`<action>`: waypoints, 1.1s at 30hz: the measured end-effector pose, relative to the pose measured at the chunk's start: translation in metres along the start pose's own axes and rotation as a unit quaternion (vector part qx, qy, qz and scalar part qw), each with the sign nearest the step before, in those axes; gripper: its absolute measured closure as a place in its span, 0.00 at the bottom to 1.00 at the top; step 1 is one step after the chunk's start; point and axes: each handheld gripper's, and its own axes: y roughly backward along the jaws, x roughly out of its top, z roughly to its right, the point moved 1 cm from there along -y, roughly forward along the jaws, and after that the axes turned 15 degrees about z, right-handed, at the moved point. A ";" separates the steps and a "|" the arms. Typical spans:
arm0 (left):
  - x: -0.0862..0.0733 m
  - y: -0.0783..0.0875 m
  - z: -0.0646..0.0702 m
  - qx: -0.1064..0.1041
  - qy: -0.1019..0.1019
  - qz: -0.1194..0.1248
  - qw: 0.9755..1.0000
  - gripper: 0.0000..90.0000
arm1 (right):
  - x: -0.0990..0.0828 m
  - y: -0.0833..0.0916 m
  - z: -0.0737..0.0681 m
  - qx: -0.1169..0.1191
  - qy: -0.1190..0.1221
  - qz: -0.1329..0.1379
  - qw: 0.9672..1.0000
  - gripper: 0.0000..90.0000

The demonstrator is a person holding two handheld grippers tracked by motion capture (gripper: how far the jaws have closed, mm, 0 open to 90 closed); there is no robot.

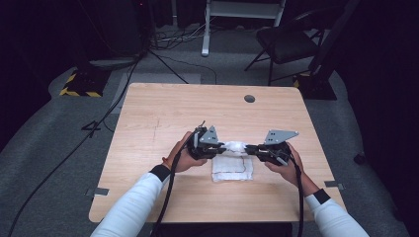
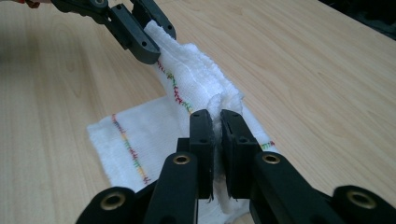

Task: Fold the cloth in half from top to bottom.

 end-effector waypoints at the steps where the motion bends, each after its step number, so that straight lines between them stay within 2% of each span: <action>1: -0.001 0.001 0.002 -0.004 -0.001 -0.003 1.000 0.85 | -0.002 0.001 -0.002 0.004 0.001 -0.003 1.000 0.93; 4: -0.004 0.002 0.009 -0.011 -0.007 -0.011 1.000 0.87 | -0.006 0.002 -0.007 0.011 0.005 -0.009 1.000 0.93; 11: -0.019 -0.003 0.025 -0.037 -0.005 -0.031 0.999 0.91 | -0.017 0.007 -0.022 0.030 0.004 -0.026 0.999 0.93; 19: -0.027 0.000 0.034 -0.048 -0.004 -0.043 0.998 0.92 | -0.029 0.008 -0.034 0.053 0.002 -0.048 0.997 0.92; 28: -0.039 -0.009 0.044 -0.054 -0.006 -0.069 0.996 0.91 | -0.043 0.010 -0.038 0.053 0.003 -0.077 0.996 0.92; 33: -0.043 -0.011 0.042 -0.059 0.005 -0.071 0.996 0.91 | -0.049 0.008 -0.039 0.051 0.005 -0.089 0.995 0.93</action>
